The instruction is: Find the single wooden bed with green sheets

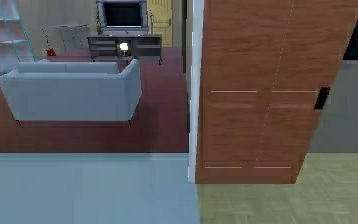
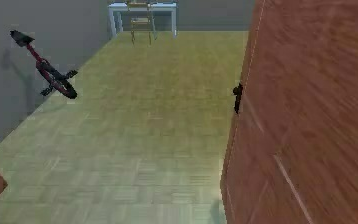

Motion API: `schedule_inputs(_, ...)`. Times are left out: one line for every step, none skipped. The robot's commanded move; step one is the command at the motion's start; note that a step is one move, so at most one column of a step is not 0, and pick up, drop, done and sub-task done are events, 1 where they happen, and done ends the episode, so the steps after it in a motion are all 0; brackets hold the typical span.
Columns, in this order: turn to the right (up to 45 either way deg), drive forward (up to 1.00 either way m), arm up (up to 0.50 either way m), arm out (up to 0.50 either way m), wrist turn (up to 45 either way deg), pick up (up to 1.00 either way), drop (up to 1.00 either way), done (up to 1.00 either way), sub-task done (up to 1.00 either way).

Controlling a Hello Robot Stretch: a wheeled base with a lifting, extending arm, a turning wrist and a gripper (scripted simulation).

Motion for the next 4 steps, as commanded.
schedule_inputs(-45.0,0.0,0.0,0.0,0.0,0.0,0.0,0.0,0.0)
schedule_inputs(-24.0,0.0,0.0,0.0,0.0,0.0,0.0,0.0,0.0)
schedule_inputs(0.0,0.15,0.0,0.0,0.0,0.0,0.0,0.0,0.0)
schedule_inputs(12.0,0.0,0.0,0.0,0.0,0.0,0.0,0.0,0.0)
